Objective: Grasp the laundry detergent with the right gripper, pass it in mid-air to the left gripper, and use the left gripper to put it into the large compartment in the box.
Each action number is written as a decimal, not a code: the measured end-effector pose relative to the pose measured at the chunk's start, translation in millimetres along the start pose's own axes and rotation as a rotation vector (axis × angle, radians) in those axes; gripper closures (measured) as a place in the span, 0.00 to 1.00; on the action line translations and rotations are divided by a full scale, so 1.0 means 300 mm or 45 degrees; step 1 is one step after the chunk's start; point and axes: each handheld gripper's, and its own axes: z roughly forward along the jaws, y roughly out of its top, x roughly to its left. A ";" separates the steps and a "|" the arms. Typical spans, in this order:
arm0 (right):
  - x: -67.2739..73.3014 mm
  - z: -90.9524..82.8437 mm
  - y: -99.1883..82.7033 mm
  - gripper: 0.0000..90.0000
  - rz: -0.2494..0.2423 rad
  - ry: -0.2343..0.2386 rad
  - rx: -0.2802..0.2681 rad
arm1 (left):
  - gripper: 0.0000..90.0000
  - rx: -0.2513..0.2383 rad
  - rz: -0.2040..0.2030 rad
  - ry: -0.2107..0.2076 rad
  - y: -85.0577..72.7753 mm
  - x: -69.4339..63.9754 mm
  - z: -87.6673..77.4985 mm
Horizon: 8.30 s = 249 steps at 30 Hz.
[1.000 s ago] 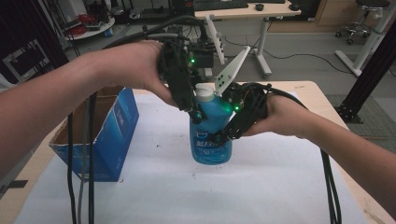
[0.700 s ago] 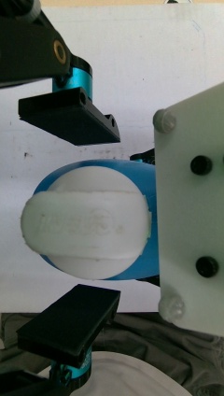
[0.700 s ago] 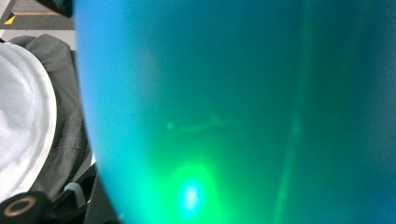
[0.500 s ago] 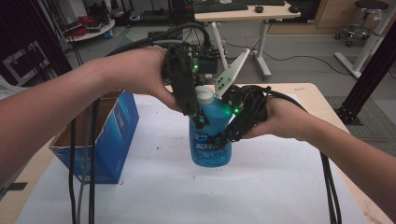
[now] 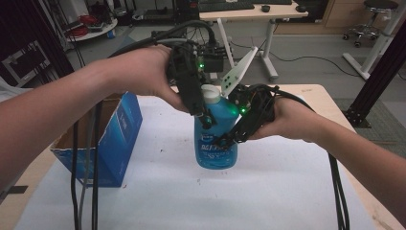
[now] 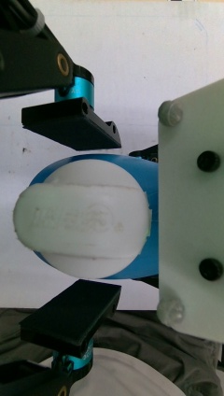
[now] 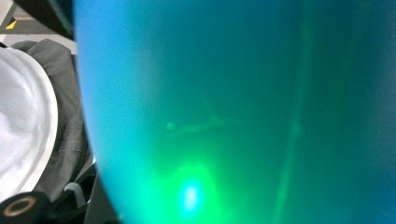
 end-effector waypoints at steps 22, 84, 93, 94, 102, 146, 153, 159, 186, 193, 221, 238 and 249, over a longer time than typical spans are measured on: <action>0.004 0.002 0.006 0.51 0.014 0.000 0.017 | 0.33 0.049 0.010 0.039 0.019 -0.016 0.021; -0.016 -0.024 -0.012 0.24 0.109 0.012 -0.030 | 0.42 0.086 -0.032 0.062 -0.017 -0.018 0.015; -0.044 -0.081 -0.097 0.24 0.221 -0.107 0.080 | 0.42 0.092 -0.082 0.060 -0.053 -0.017 0.002; -0.050 -0.087 -0.110 0.24 0.227 -0.125 0.090 | 0.42 0.088 -0.091 0.064 -0.058 -0.017 -0.002; -0.060 -0.154 -0.207 0.24 0.336 -0.227 0.179 | 0.42 0.074 -0.180 0.098 -0.105 -0.005 -0.062; -0.087 -0.377 -0.447 0.24 0.643 -0.478 0.185 | 0.43 -0.082 -1.049 0.638 -0.617 -0.018 -0.554; -0.089 -0.378 -0.454 0.24 0.643 -0.478 0.191 | 0.43 -0.050 -1.086 0.668 -0.654 -0.007 -0.525; -0.085 -0.387 -0.460 0.24 0.652 -0.484 0.180 | 0.43 -0.031 -1.094 0.661 -0.674 0.001 -0.487; -0.081 -0.407 -0.471 0.24 0.655 -0.508 0.183 | 0.43 0.025 -1.128 0.584 -0.805 -0.009 -0.226; -0.074 -0.410 -0.471 0.24 0.669 -0.515 0.183 | 0.43 0.028 -1.128 0.581 -0.826 -0.007 -0.176; -0.071 -0.396 -0.481 0.24 0.672 -0.506 0.190 | 0.42 0.081 -1.056 0.534 -0.850 0.016 -0.044; -0.070 -0.385 -0.472 0.24 0.654 -0.495 0.189 | 0.42 0.073 -1.025 0.536 -0.853 0.013 -0.016; -0.066 -0.389 -0.474 0.24 0.656 -0.497 0.188 | 0.42 0.090 -1.011 0.524 -0.846 0.013 -0.015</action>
